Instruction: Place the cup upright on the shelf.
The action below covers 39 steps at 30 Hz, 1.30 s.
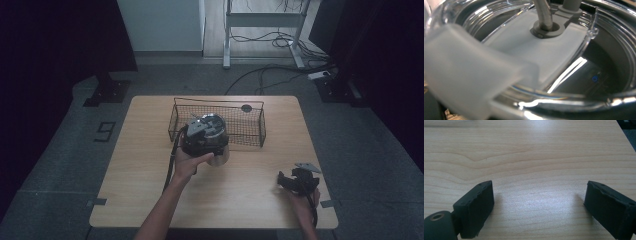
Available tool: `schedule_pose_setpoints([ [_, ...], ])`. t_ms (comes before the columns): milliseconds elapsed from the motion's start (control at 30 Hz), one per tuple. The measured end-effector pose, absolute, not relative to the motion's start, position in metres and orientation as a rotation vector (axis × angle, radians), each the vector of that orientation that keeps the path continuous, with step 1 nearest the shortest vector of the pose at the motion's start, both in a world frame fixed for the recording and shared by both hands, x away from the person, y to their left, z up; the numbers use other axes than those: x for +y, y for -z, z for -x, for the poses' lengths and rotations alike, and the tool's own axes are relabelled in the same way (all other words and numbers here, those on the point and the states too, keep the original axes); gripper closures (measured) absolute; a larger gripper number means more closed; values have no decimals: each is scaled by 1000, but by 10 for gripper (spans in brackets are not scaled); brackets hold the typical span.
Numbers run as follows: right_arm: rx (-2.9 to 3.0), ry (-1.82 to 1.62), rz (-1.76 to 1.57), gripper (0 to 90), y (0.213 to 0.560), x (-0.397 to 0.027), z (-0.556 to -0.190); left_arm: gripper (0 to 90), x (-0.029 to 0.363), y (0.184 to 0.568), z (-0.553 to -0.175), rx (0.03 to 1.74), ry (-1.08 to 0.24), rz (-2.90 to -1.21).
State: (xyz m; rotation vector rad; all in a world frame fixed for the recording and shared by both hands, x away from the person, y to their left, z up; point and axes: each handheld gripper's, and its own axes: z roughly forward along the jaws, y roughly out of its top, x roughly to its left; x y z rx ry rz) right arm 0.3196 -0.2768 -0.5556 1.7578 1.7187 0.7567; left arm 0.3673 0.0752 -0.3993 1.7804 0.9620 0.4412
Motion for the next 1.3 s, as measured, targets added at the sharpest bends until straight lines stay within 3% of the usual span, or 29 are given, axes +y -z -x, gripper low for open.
schedule_pose_setpoints([
  [1300,1719,-761,-1751,91,556,-277,-320,37,60,373,-408,969,-487,-1773],
])
